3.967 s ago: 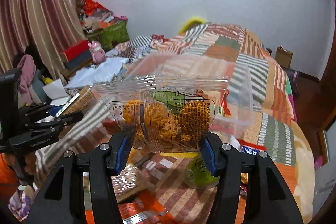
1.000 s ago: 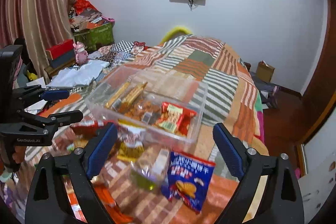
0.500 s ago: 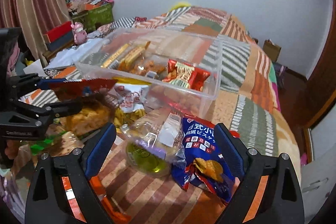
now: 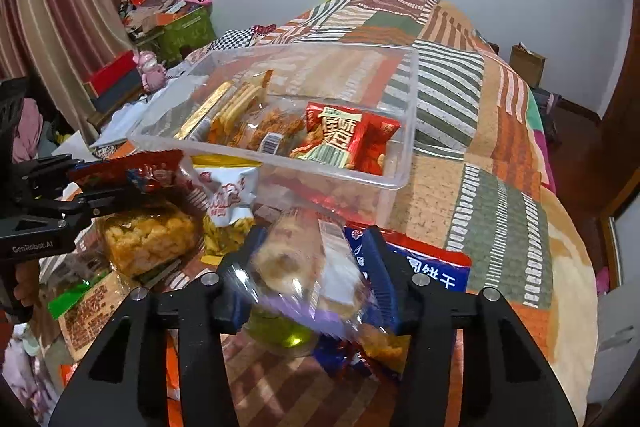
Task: Organize snacks
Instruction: 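Grasp the red-white chip bag with the left gripper while the right gripper grasps the wrapped cake pack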
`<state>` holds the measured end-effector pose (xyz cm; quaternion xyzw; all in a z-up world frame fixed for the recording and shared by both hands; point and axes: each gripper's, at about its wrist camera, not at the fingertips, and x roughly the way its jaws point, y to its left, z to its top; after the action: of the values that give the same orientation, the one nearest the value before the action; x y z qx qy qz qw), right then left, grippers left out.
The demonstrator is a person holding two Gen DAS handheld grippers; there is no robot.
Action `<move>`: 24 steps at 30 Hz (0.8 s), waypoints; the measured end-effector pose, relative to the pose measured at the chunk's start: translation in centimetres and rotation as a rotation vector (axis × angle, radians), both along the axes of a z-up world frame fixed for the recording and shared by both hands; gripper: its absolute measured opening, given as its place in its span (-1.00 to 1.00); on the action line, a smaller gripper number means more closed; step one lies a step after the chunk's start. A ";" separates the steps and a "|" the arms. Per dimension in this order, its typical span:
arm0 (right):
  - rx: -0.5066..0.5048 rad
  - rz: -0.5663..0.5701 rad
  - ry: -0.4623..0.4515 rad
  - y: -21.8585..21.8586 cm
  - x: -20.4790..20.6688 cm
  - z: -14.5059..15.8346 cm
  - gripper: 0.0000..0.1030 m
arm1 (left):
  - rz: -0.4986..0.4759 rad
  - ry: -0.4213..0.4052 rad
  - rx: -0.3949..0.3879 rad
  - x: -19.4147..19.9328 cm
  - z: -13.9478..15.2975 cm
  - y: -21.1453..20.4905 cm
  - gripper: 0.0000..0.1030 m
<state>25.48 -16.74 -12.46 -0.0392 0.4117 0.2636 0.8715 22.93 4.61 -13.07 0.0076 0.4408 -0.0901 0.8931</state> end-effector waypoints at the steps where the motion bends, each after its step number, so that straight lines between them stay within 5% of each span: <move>1: 0.004 0.003 0.006 -0.1 0.0 -0.1 -0.12 | -0.001 -0.001 0.000 0.1 0.1 0.1 -0.07; 24: 0.014 -0.001 0.082 -1.0 0.4 -0.7 0.03 | -0.055 -0.140 0.111 -2.6 0.8 -1.3 -0.32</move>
<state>25.90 -17.75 -13.15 -0.0220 0.4453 0.2677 0.8541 20.33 3.33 -12.27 0.0752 0.3812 -0.0892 0.9171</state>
